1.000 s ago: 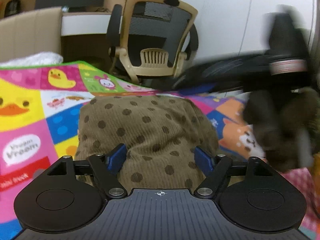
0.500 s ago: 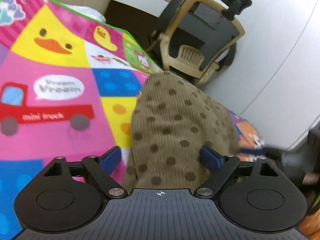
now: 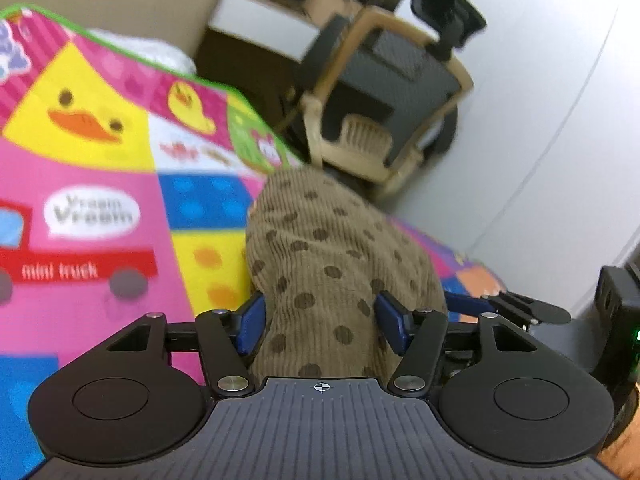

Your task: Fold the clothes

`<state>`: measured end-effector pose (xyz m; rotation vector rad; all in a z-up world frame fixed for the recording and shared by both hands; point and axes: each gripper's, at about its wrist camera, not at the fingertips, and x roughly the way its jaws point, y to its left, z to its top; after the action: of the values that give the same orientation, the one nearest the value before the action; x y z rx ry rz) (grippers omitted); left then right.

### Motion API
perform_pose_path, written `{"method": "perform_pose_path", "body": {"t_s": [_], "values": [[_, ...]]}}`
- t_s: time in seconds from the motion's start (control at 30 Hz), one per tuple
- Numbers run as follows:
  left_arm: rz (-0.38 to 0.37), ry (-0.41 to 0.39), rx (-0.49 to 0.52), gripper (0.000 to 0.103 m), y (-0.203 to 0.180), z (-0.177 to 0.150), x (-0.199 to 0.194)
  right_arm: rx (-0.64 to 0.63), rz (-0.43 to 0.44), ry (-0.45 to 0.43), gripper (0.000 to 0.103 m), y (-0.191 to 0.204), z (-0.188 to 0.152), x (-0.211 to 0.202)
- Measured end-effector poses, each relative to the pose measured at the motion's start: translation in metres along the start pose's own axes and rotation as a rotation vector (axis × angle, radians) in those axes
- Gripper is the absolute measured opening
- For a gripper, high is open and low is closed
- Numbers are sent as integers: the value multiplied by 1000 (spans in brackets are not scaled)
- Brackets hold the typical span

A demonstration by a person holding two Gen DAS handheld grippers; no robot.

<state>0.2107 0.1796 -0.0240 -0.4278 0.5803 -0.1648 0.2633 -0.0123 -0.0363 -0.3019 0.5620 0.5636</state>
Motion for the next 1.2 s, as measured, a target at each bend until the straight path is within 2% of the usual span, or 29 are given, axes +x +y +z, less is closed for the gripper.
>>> {"method": "perform_pose_path", "body": {"t_s": [0.03,0.23,0.33,0.43,0.5,0.57,0.63,0.73,0.8,0.87,0.93,1.0,1.07,1.2], "values": [[11,-19,2,64,0,2,0,-22,-22,-9,79,1,2,4],[25,39,34,73,10,-16,-3,1,-108,7,79,-16,-4,-4],[24,48,43,74,7,-20,-4,-11,33,-29,79,-7,-14,-35],[22,56,52,74,3,-24,-4,-95,202,-35,79,17,-26,-59],[21,62,59,72,1,-27,-4,-193,241,-7,79,39,-34,-61],[20,67,65,72,-2,-30,-4,-293,173,2,78,53,-41,-53],[26,69,80,72,-5,-32,-5,-326,84,1,77,53,-42,-41],[50,69,108,75,-9,-35,-6,-216,51,22,77,30,-33,-31],[70,64,124,82,-9,-37,-7,-213,22,21,77,24,-31,-31],[72,66,128,84,-10,-36,-8,-219,9,17,77,19,-32,-35],[52,51,125,84,-12,-32,-16,-167,83,23,78,11,-32,-46],[17,27,125,92,-15,-27,-27,-92,203,22,87,1,-29,-60],[23,5,131,93,-18,-22,-29,-54,274,-4,99,-8,-23,-71],[36,-38,144,93,-23,-11,-35,29,177,-40,99,-19,-6,-59]]}}
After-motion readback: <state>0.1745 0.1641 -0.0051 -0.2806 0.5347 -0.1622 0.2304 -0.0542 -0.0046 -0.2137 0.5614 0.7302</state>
